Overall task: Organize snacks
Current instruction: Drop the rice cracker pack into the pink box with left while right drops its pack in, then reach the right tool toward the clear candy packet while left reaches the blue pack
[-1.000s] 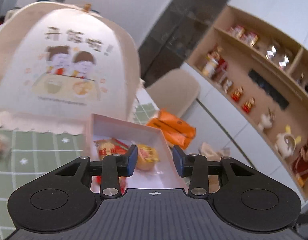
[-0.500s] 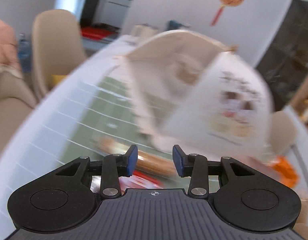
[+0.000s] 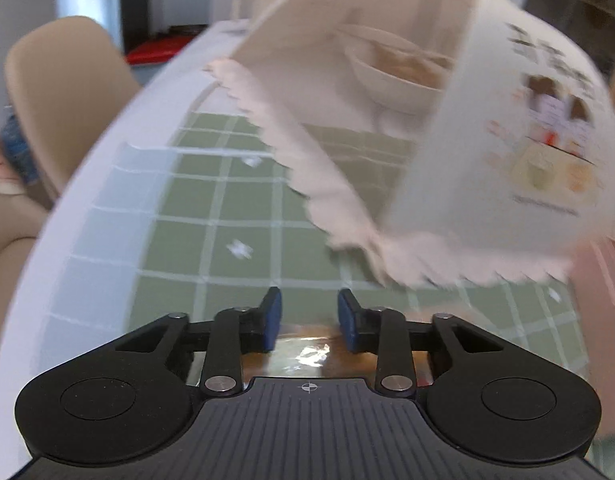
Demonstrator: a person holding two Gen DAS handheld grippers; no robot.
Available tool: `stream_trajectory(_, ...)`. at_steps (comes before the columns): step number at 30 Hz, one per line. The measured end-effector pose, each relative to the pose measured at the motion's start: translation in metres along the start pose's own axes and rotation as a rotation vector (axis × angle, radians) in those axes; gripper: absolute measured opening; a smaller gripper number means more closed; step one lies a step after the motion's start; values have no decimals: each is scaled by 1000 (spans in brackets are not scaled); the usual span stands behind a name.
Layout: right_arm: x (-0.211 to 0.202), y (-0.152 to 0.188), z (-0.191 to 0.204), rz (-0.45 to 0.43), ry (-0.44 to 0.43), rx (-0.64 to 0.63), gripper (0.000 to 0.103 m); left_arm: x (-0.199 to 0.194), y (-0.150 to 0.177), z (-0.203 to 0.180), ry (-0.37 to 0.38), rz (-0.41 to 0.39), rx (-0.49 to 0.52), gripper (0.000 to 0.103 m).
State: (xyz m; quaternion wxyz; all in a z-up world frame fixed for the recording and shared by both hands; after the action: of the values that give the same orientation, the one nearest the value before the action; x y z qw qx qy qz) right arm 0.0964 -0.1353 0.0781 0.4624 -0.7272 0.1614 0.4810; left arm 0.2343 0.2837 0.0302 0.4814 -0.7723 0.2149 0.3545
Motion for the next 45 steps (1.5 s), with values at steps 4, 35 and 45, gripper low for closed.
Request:
stream_trajectory(4,7,-5,10,7,-20,-10,80,-31,36,-7,101,-3,66,28)
stream_trajectory(35,25,-6,106,-19,-195,-152,80,-187,221,81,116,167,-415,29)
stream_trajectory(45,12,-22,125,-70,-191,-211,80,-169,212,4,374,226,-155,43)
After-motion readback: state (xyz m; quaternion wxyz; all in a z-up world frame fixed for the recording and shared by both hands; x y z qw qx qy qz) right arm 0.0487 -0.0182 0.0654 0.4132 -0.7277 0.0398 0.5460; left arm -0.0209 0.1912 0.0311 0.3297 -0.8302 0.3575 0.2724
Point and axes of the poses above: each gripper's, at about its wrist camera, not at the fingertips, and x roughly the way its jaws point, z to its left, y to its underside, the point moved 2 cm from there along x, roughly the way its jaws point, and after that the axes turned 12 degrees about -x, right-handed, at the moved point
